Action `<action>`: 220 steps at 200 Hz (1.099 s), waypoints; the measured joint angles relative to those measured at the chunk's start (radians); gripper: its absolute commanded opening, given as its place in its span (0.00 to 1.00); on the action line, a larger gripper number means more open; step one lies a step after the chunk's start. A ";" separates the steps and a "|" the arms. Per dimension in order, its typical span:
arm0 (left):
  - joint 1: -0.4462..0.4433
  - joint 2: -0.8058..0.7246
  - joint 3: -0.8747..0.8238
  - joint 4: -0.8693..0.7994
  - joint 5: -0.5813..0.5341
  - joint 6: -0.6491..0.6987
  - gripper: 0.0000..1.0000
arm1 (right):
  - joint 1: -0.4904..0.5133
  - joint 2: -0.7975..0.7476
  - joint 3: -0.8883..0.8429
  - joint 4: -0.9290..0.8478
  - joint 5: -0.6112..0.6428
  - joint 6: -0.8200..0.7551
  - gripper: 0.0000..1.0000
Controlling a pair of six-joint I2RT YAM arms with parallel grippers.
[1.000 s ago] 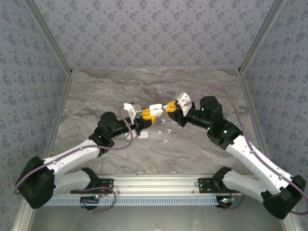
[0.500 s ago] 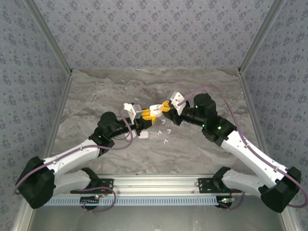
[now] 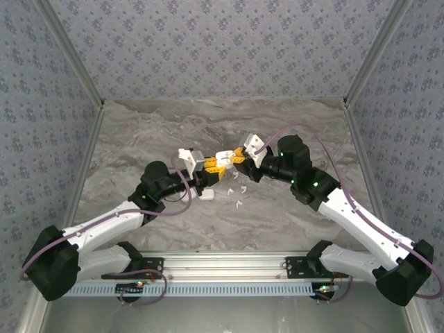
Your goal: Insert the wireless bluetooth earbuds into the charging case
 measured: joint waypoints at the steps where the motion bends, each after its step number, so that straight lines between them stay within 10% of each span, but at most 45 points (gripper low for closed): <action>1: 0.000 0.000 0.000 0.000 0.000 0.000 0.00 | 0.000 0.000 0.000 -0.001 0.000 -0.001 0.24; 63: 0.000 0.000 0.000 0.000 0.000 0.000 0.00 | 0.000 -0.001 -0.003 -0.020 -0.026 -0.001 0.29; 129: -0.002 0.000 0.000 0.000 -0.005 0.000 0.00 | -0.033 -0.014 0.032 -0.078 -0.055 0.062 0.57; 220: -0.002 -0.195 -0.043 -0.164 -0.205 0.093 0.00 | -0.172 0.050 -0.056 -0.233 0.071 0.369 0.53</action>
